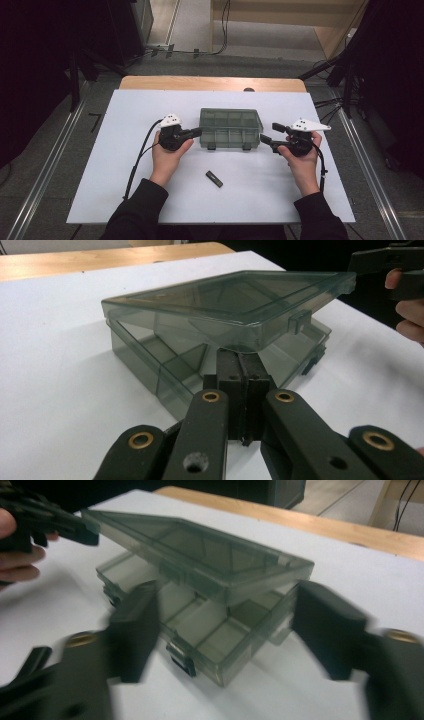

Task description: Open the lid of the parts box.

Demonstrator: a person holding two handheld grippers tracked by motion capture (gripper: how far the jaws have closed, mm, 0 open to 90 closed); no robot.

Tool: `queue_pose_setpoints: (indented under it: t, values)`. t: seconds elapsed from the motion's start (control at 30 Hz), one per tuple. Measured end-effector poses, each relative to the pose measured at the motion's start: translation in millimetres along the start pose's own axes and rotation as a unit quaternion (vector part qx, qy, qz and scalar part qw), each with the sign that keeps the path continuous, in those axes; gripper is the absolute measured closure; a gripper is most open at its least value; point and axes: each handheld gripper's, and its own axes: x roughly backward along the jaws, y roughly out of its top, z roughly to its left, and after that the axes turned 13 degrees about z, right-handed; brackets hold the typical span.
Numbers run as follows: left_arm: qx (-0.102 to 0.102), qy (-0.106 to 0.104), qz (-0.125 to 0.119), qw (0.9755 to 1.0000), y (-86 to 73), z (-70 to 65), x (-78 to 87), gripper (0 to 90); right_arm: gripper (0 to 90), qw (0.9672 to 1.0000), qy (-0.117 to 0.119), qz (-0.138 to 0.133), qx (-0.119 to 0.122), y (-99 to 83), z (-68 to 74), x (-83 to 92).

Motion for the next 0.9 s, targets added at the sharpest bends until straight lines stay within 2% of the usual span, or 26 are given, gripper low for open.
queue_pose_setpoints:
  t: [0.03, 0.1, 0.13, 0.23, 0.33, 0.43, 0.5, 0.57, 0.6, 0.73, 0.8, 0.9]
  values:
    - [0.003, -0.001, -0.004, 1.0000, 1.3, 0.5, -0.2, 89.7, 8.4, 1.0000, 0.001, -0.003, 0.001, 1.8, 0.0, 0.8]
    - [0.002, 0.001, -0.004, 1.0000, 4.7, 1.8, -0.2, 89.7, 6.7, 0.9999, 0.000, -0.012, -0.001, 4.5, -0.8, 2.6]
    - [0.002, 0.002, -0.004, 1.0000, 6.5, 2.2, -0.3, 89.7, 0.0, 0.9999, 0.000, -0.014, -0.006, 5.7, -1.8, 2.5]
    - [0.001, 0.002, -0.006, 1.0000, 11.7, 4.0, -0.5, 89.7, 0.0, 0.9997, 0.007, -0.015, -0.020, 7.8, -6.4, 0.3]
    - [0.003, 0.001, -0.012, 0.9999, 16.1, 6.4, -0.5, 89.7, 0.0, 0.9997, -0.003, -0.009, -0.020, 9.8, -9.1, -3.0]
    - [0.010, -0.004, -0.022, 0.9997, 19.6, 9.0, -0.4, 89.7, 0.0, 0.9996, -0.001, -0.003, -0.027, 11.2, -12.2, -8.0]
    - [0.013, -0.004, -0.026, 0.9996, 21.9, 10.4, -0.4, 89.7, 0.0, 0.9995, 0.003, -0.001, -0.030, 12.2, -14.5, -11.5]
    - [0.015, -0.004, -0.030, 0.9994, 24.4, 11.8, -0.4, 89.7, 0.0, 0.9997, 0.006, 0.006, -0.023, 14.1, -15.8, -14.7]
    - [0.014, -0.003, -0.031, 0.9994, 25.7, 12.3, -0.2, 89.7, 5.7, 0.9998, 0.000, 0.009, -0.020, 15.3, -16.1, -15.7]
    - [0.017, -0.003, -0.038, 0.9991, 29.9, 14.3, 0.0, 89.7, 13.8, 0.9990, -0.022, 0.005, -0.040, 19.6, -20.2, -20.3]
    - [0.023, -0.004, -0.046, 0.9987, 31.3, 15.7, 0.4, 89.7, 24.0, 0.9986, -0.026, 0.002, -0.046, 22.7, -21.1, -22.4]
    - [0.026, -0.001, -0.050, 0.9984, 34.1, 18.2, 0.7, 89.7, 33.1, 0.9984, -0.036, -0.004, -0.044, 29.5, -21.0, -25.9]
